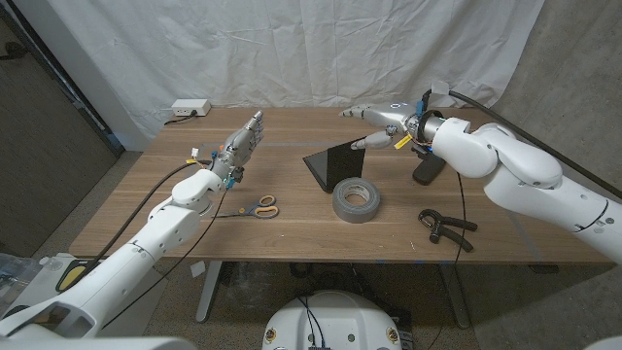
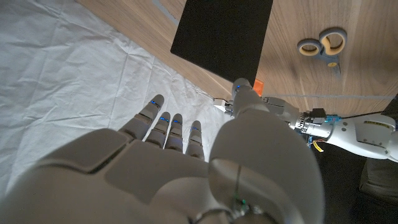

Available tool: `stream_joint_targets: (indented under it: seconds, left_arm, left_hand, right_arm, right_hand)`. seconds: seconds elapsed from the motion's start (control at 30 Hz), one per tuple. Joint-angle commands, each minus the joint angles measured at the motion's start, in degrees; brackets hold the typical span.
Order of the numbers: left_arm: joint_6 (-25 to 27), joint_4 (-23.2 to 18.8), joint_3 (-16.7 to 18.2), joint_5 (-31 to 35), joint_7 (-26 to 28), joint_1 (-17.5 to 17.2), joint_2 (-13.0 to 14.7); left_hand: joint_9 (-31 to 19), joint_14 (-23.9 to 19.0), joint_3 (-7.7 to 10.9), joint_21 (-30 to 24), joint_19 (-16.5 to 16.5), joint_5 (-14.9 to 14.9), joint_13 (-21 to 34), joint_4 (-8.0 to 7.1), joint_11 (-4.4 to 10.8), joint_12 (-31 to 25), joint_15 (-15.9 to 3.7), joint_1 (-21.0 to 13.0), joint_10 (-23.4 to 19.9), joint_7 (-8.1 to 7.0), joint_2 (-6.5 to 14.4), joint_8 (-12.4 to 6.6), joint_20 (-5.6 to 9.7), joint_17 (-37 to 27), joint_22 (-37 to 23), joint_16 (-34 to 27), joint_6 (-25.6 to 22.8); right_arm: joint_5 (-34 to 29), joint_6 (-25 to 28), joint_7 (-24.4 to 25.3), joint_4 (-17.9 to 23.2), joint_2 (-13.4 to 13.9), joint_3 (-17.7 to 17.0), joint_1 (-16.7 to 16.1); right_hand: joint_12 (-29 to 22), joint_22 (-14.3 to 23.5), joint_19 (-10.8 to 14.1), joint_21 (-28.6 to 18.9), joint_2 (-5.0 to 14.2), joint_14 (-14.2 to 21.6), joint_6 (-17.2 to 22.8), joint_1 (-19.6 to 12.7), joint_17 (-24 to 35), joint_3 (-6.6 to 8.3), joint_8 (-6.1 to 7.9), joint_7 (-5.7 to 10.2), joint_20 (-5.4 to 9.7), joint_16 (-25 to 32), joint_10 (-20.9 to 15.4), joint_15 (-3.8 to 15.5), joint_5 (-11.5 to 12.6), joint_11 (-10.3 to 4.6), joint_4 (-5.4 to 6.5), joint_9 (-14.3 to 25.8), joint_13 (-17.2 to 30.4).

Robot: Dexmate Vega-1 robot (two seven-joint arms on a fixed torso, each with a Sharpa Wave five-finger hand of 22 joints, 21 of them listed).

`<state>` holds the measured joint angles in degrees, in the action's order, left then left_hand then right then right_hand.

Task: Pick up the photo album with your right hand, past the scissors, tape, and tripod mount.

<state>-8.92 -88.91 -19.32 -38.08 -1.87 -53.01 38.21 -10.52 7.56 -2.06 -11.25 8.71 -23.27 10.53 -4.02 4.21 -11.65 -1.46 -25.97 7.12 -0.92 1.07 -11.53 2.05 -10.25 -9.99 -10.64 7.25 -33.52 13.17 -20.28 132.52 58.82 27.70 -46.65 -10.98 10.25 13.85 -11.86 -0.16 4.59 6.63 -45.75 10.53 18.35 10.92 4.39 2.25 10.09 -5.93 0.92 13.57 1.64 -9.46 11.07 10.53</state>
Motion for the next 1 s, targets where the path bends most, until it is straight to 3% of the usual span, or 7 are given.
stream_joint_targets:
  seconds: [0.03, 0.47, 1.0]
  left_arm:
    - [-0.4, 1.8, -0.6, 0.1, -0.9, 1.0, -0.7]
    - [-0.6, 3.8, -1.4, 0.0, -1.6, 1.8, -1.7]
    - [-1.6, 4.4, -1.2, -0.3, -2.0, 1.2, -1.9]
  left_hand:
    - [-0.3, 0.0, -0.38, -0.1, 0.1, 0.3, 0.2, 0.04, 0.2, 0.1, -0.11, -0.8, -0.1, 0.22, -0.1, 0.19, 4.24, -0.2, -0.3, -0.1, -0.1]
    - [-0.3, 0.1, -0.52, 0.0, 0.2, 0.4, 0.2, 0.03, 0.13, 0.1, -0.08, -0.9, 0.0, 0.2, 0.0, 0.19, 4.19, -0.2, -0.3, -0.1, -0.1]
    - [-0.3, 0.2, -0.72, 0.0, 0.2, 0.5, 0.2, 0.0, -0.11, 0.2, 0.07, -1.0, 0.2, 0.36, 0.1, 0.15, 4.59, -0.2, -0.3, 0.0, -0.2]
  right_arm:
    - [-3.6, 0.6, -3.2, -1.0, -1.4, 1.9, 1.1]
    - [-8.5, 0.7, -6.3, -1.6, -3.0, 4.3, 2.7]
    - [-12.8, -0.6, -9.0, -2.2, -5.4, 5.8, 3.6]
  right_hand:
    - [-0.5, 0.3, 0.2, 0.1, -0.14, -0.1, -0.1, -0.7, 0.2, 0.28, 0.18, 0.3, 2.65, 0.5, 0.2, -0.11, 0.2, -0.08, 0.28, 0.2, 0.1]
    - [-2.2, 0.3, 0.2, 0.1, 0.23, 0.4, 2.5, -1.7, 0.4, 0.62, 1.29, 0.91, 2.65, 0.8, -3.6, 0.01, 0.4, -1.15, 0.59, 0.3, 0.4]
    - [-2.2, 0.4, 0.1, 0.1, 0.58, 0.7, 3.6, -2.4, 0.5, 0.94, 1.61, 1.52, 2.21, 1.0, -3.4, -0.07, 0.5, -1.61, 0.63, 0.4, 0.7]
